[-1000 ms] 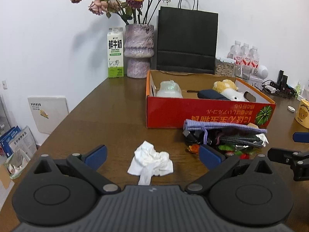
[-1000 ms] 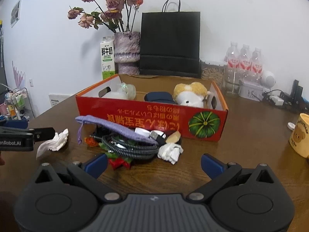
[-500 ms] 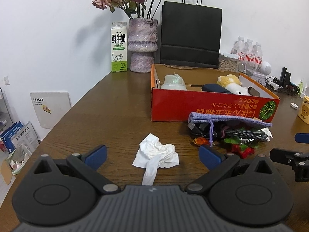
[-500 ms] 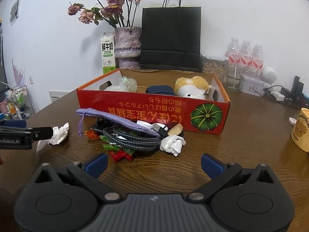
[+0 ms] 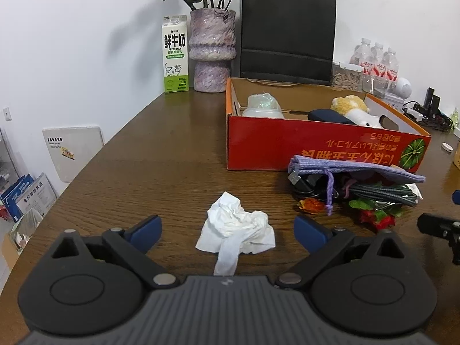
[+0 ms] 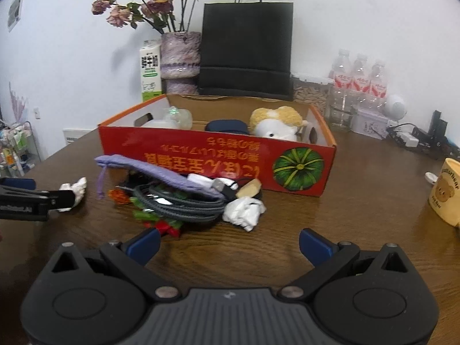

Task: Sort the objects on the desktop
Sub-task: 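Grasp the white crumpled tissue with the left tool while the right tool grasps another white tissue, then carry both white tissues into the cardboard box with both tools, then open both tools to drop the tissues in the box, then lift both tools out of the box and move back over the table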

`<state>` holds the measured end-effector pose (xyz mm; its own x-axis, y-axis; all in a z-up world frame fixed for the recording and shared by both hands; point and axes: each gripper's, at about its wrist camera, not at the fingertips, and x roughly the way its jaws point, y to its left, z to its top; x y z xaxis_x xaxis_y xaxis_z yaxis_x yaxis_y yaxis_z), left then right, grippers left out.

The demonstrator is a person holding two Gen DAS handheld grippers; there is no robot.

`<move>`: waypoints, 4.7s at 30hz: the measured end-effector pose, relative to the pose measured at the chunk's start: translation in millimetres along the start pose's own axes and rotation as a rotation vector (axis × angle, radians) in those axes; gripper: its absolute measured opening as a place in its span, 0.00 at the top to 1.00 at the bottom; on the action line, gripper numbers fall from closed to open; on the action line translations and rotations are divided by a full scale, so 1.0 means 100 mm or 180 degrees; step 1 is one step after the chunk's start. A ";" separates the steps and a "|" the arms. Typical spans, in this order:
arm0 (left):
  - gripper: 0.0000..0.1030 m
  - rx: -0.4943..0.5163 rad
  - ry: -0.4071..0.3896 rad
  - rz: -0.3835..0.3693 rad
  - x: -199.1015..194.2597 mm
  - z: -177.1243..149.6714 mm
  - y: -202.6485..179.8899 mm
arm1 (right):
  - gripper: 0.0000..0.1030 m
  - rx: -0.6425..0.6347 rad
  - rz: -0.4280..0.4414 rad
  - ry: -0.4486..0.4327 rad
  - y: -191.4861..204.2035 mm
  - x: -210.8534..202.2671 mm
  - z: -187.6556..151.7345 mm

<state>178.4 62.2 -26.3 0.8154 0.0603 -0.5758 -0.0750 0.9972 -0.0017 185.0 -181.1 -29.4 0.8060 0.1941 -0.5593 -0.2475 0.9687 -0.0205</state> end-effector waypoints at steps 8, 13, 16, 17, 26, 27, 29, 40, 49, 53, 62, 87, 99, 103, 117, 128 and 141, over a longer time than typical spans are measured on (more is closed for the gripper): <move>0.14 -0.0016 0.0090 -0.0040 0.11 0.01 0.01 | 0.16 0.0000 -0.0158 0.0071 -0.25 0.15 0.07; 0.18 -0.0025 0.0128 -0.0096 0.14 0.02 0.00 | 0.27 -0.0007 -0.0029 0.0118 -0.31 0.24 0.12; 0.21 -0.0026 0.0150 -0.0129 0.17 0.03 -0.01 | 0.33 -0.0047 0.0052 0.0132 -0.31 0.30 0.14; 0.23 -0.0023 0.0159 -0.0132 0.18 0.03 -0.01 | 0.37 -0.0067 0.0074 0.0136 -0.31 0.32 0.15; 0.33 -0.0044 0.0221 -0.0178 0.23 0.04 -0.02 | 0.67 -0.0119 0.0352 0.0219 -0.31 0.43 0.17; 0.34 -0.0053 0.0221 -0.0188 0.22 0.04 -0.02 | 0.71 -0.0120 0.0383 0.0227 -0.31 0.43 0.17; 0.44 -0.0038 0.0216 -0.0182 0.22 0.03 -0.03 | 0.89 -0.0119 0.0449 0.0222 -0.30 0.43 0.16; 0.79 -0.0114 0.0132 -0.0190 0.15 0.04 -0.01 | 0.95 -0.0046 0.0434 0.0007 -0.32 0.27 0.14; 0.79 -0.0116 -0.0045 -0.0176 0.00 0.11 -0.04 | 0.96 0.0009 0.0382 -0.0121 -0.33 0.14 0.14; 0.79 -0.0105 -0.0208 -0.0221 -0.11 0.20 -0.06 | 0.96 0.0002 0.0384 -0.0248 -0.32 0.04 0.20; 0.79 -0.0002 -0.0646 -0.0327 -0.30 0.61 -0.26 | 0.96 -0.0014 0.0322 -0.0583 -0.30 -0.08 0.51; 0.79 0.0004 -0.0650 -0.0384 0.65 1.35 -0.86 | 0.96 0.0227 0.0080 -0.0655 -0.48 0.67 1.09; 0.79 0.0207 -0.0263 -0.0381 0.98 1.15 -0.95 | 0.96 0.0180 0.0013 -0.0470 -0.48 0.89 0.93; 0.79 0.0227 -0.0213 -0.0375 1.01 1.13 -0.95 | 0.96 0.0171 0.0010 -0.0469 -0.48 0.89 0.92; 0.26 0.0268 -0.0262 -0.0153 1.01 1.10 -0.97 | 0.57 0.0187 0.0021 -0.0443 -0.49 0.86 0.90; 0.00 0.0100 -0.0443 -0.0100 0.88 1.08 -0.86 | 0.00 0.0152 0.0015 -0.0511 -0.45 0.78 0.90; 0.00 0.0137 -0.0477 -0.0109 0.83 1.07 -0.89 | 0.00 0.0155 -0.0018 -0.0487 -0.45 0.78 0.91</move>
<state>314.3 -17.0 14.0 0.8938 0.0289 -0.4475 -0.0236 0.9996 0.0175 307.8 -195.8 3.7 0.8807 0.2065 -0.4263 -0.2195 0.9754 0.0190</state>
